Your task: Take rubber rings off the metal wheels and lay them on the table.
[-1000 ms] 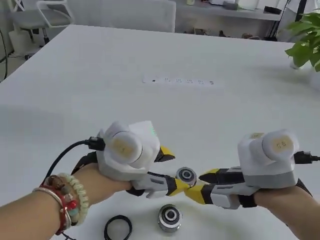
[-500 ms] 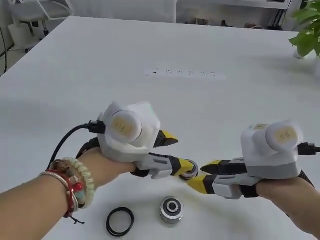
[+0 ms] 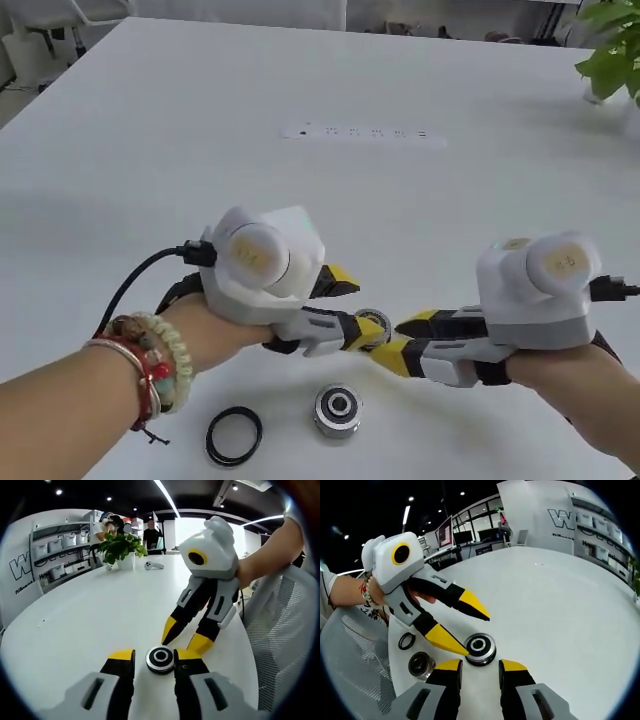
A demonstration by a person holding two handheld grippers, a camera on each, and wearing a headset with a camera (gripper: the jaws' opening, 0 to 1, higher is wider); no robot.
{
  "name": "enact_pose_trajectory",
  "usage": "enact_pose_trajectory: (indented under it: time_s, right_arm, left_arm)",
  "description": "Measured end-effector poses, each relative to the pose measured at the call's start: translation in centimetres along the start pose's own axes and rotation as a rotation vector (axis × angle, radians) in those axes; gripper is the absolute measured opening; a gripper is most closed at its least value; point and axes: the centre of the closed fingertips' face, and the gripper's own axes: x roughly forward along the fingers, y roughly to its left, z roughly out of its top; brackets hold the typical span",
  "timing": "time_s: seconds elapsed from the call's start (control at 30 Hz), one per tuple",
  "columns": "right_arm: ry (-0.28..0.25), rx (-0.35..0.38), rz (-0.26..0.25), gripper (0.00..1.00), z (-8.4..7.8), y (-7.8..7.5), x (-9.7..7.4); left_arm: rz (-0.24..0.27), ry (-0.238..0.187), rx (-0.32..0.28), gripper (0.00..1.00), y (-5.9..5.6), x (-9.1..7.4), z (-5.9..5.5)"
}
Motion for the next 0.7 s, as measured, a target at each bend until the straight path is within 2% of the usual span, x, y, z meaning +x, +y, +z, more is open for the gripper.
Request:
enact_pose_trajectory:
  time_s: [0.23, 0.4, 0.7]
  right_arm:
    - [-0.005, -0.020, -0.005, 0.22, 0.1, -0.1, 0.1]
    - [-0.007, -0.020, -0.006, 0.21, 0.2, -0.1, 0.1]
    - [-0.004, -0.033, -0.011, 0.17, 0.0, -0.2, 0.2]
  left_arm:
    - [0.001, 0.000, 0.003, 0.18, 0.0, 0.1, -0.1]
    - [-0.015, 0.018, 0.011, 0.17, -0.6, 0.5, -0.5]
    - [-0.024, 0.006, 0.014, 0.10, -1.0, 0.6, -0.3]
